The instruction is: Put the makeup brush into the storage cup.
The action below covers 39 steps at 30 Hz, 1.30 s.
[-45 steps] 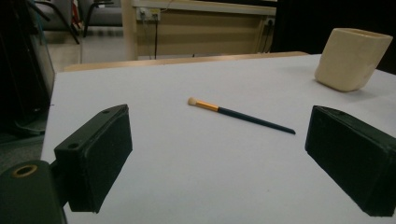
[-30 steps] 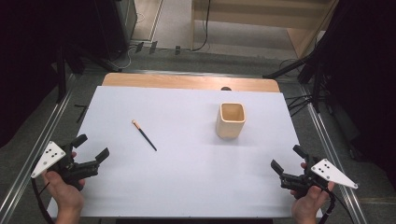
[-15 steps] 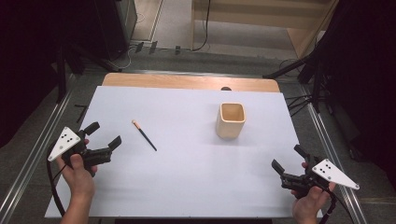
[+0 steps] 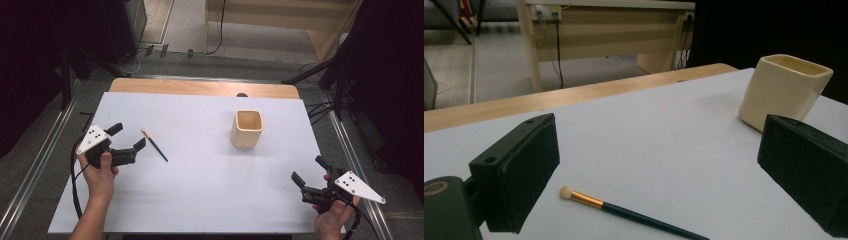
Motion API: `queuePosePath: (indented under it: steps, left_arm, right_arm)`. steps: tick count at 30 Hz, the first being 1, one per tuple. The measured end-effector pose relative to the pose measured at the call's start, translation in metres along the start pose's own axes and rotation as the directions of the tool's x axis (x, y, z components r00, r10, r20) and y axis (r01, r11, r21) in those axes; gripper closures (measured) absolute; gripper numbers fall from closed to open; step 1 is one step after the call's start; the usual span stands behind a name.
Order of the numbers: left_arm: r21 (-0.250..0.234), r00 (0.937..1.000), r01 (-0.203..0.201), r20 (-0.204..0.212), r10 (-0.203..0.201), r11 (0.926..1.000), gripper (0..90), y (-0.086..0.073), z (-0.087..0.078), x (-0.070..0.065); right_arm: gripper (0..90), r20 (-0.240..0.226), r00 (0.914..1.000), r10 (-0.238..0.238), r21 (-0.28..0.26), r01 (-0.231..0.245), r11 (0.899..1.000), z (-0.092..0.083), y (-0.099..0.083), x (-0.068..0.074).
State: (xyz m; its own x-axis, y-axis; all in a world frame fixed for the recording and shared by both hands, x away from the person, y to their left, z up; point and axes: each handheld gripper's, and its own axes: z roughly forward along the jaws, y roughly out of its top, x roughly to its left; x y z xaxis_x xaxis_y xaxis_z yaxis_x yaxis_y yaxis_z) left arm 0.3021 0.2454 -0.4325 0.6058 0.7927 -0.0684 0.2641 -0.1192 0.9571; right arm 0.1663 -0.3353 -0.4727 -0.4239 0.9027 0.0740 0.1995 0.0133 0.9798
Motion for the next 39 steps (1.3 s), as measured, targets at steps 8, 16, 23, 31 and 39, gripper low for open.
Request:
queuePosePath:
  steps: [8, 16, 23, 31, 39]
  left_arm:
    - [0.052, 0.9999, 0.002, 0.016, -0.003, 0.9987, 4.0, 0.005, 0.021, 0.0]
    - [0.092, 0.9999, -0.006, 0.01, 0.005, 0.9958, 4.2, 0.018, 0.042, 0.003]
    - [0.227, 0.9995, 0.032, -0.009, -0.031, 0.9734, 7.3, 0.029, 0.063, 0.01]
    - [0.46, 0.9946, 0.041, -0.104, 0.008, 0.887, 7.7, 0.034, 0.088, 0.012]
    - [0.572, 0.9773, 0.174, -0.2, -0.069, 0.8014, 13.1, 0.035, 0.105, 0.015]
  right_arm:
    - [1.8, -0.006, 1.0, 0.001, -0.001, -0.001, 1.0, -0.002, 0.0, 0.001]
    - [2.0, -0.008, 0.9999, 0.006, 0.007, -0.006, 1.0, 0.0, 0.0, 0.001]
    - [2.1, -0.007, 1.0, 0.004, 0.009, -0.004, 1.0, 0.0, -0.001, 0.0]
    - [2.1, -0.009, 1.0, 0.004, 0.015, -0.004, 1.0, 0.001, -0.001, 0.001]
    - [2.1, -0.008, 1.0, 0.004, 0.022, -0.004, 1.0, 0.001, -0.002, 0.001]
